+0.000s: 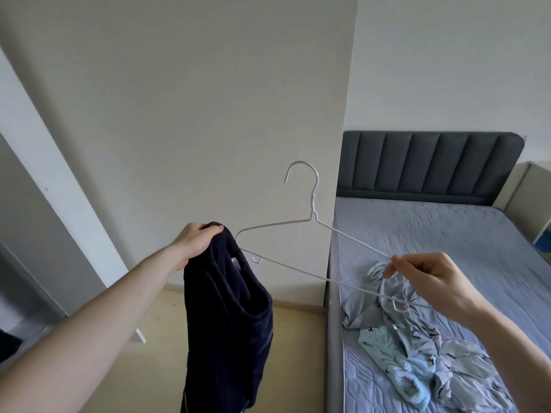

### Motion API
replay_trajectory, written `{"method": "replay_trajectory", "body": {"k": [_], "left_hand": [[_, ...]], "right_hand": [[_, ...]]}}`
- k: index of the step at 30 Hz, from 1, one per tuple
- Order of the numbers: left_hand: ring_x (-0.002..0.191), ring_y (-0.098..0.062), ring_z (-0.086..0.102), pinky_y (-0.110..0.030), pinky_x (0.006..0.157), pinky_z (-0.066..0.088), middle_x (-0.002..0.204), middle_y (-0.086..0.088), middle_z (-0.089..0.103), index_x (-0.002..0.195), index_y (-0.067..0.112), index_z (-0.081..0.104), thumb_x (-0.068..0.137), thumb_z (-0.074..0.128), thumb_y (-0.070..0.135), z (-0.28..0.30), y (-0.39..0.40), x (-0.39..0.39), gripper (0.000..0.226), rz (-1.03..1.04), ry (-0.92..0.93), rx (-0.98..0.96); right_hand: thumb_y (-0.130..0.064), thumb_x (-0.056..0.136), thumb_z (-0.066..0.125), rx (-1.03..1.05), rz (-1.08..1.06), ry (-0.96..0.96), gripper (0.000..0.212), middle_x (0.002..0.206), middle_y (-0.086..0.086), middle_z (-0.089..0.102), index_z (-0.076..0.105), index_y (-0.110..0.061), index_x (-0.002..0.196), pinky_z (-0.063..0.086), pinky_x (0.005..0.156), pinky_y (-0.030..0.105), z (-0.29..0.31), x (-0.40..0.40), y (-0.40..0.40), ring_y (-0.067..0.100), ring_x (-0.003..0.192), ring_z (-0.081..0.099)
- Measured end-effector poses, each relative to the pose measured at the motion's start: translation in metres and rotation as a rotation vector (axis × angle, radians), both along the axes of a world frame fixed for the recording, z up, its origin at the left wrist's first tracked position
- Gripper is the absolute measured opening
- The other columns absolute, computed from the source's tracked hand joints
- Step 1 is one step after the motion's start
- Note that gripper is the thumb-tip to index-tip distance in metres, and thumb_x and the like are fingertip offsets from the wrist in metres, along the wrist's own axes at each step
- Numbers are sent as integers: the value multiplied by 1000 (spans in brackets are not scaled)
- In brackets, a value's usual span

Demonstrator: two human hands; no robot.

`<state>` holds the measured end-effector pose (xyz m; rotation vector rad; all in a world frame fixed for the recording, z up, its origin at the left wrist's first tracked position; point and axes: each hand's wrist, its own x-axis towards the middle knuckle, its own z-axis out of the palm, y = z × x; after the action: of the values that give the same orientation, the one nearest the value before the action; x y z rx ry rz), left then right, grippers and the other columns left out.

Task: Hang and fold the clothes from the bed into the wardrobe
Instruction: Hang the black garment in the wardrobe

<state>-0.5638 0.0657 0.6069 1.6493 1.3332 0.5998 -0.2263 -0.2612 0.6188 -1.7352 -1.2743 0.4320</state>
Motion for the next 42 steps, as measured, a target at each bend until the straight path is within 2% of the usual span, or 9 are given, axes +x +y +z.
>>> {"method": "replay_trajectory", "body": {"k": [7,9,13,20,26,32,37,40,42], "left_hand": [[105,-30,71,-40,95,54,108,-12,77,97,11,77,91,67,43,12,9,-1,35,34,-4,83],[98,-26,73,-40,92,55,99,-7,78,94,11,77,89,67,45,17,6,4,36,-20,-5,114],[66,-17,63,-31,68,47,65,7,65,76,9,68,81,66,51,33,6,5,42,-53,62,223],[61,-17,50,-32,65,39,63,2,49,76,0,58,80,69,51,48,19,-16,53,-30,140,291],[64,-13,59,-31,70,45,69,1,61,84,8,72,81,68,55,53,-2,0,47,-192,66,296],[86,-28,73,-42,89,56,91,-12,75,89,15,77,83,68,57,80,-13,-4,44,-236,6,340],[97,-19,75,-42,97,55,104,-8,78,102,22,79,87,69,54,67,-32,4,37,-385,-84,251],[103,-19,74,-36,98,54,106,-1,79,105,24,80,90,70,45,64,-24,-1,27,-292,-238,206],[99,-19,74,-35,95,53,102,2,79,102,22,80,92,68,44,67,-10,-15,27,-180,-212,242]], "right_hand": [[-42,101,57,-11,33,-46,33,48,-2,29,81,-32,81,17,42,18,-2,-12,11,11,41,19],[-38,102,58,-1,36,-54,32,48,-1,31,81,-32,80,19,41,16,-4,-20,18,8,40,20],[-39,100,59,44,14,-47,30,49,-1,30,81,-31,81,20,44,21,-3,-23,22,11,42,22],[-52,92,57,96,-4,-4,34,49,5,29,81,-31,82,15,44,19,9,-12,16,15,43,20],[-31,103,59,-16,91,-53,32,47,-6,24,81,-32,80,17,45,25,-7,-37,35,13,42,17],[-57,89,56,-114,189,76,42,57,8,22,82,-23,86,15,49,29,13,-24,32,17,49,18],[-37,96,57,-137,291,249,39,55,3,20,78,-6,83,10,48,27,10,-43,46,13,48,14],[-37,90,60,-166,332,364,43,58,3,18,74,3,84,7,50,30,9,-41,41,14,52,12],[-43,86,63,-182,342,352,47,58,5,18,75,2,84,9,49,30,14,-29,32,17,53,11]]}}
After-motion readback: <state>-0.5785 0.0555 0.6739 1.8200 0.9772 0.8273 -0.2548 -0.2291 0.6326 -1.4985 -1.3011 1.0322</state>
